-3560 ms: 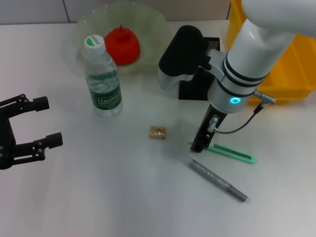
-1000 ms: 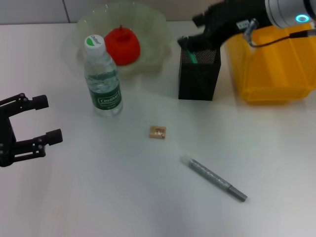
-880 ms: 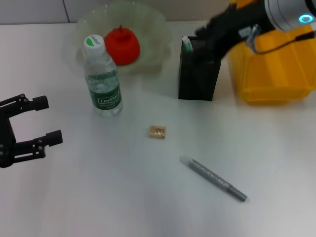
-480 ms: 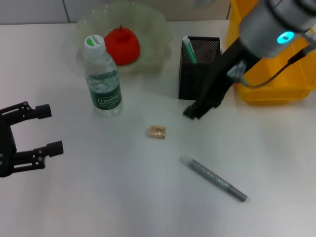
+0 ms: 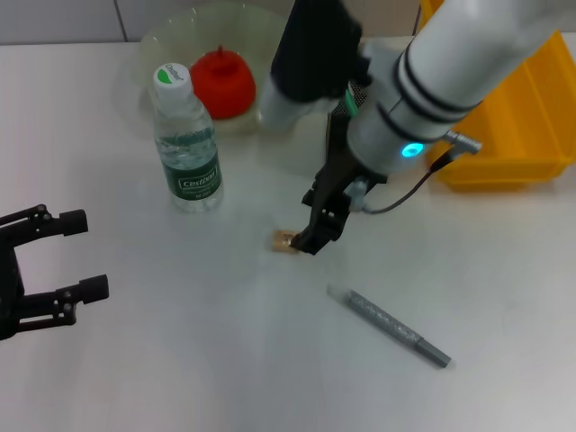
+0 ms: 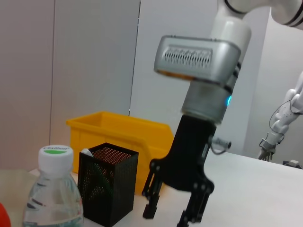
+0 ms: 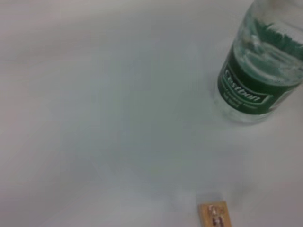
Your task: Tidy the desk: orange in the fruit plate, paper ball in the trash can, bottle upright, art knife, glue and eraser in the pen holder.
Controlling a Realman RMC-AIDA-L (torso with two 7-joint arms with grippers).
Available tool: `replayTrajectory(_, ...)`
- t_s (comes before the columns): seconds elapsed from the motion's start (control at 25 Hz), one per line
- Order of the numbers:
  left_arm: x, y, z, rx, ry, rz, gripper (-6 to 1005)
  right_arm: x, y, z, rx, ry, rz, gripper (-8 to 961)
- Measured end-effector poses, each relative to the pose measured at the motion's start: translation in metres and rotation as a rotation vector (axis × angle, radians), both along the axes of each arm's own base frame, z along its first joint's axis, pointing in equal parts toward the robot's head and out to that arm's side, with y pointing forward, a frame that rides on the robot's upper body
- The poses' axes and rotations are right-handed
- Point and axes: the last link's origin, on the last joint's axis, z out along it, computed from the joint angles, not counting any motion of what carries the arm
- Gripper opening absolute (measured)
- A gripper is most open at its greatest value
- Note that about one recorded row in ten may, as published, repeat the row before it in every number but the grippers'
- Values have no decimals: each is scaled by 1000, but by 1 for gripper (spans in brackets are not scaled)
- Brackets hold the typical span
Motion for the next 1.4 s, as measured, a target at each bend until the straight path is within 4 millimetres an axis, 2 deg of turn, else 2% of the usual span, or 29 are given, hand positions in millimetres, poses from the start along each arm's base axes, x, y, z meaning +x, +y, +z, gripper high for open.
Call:
replayTrajectory(0.12,0,0,0,0,0,2,817,7,1,-16,13,-21,31,587)
replayTrajectory(0.44,0,-1,-2,-5,-1,2,815,19,1,-35,40,3,48,577)
replayTrajectory(1.12,1,1,-3,2,-1,4,813,30,-2,-46,19,27,28,555)
replayTrajectory(1.24,0,1,-3,2,-1,5,812,29,-2,-45,22,34,28,318)
replayTrajectory(1.4,0,1,-3,4,0,6,812,18,-1,-34,31,65,29,264)
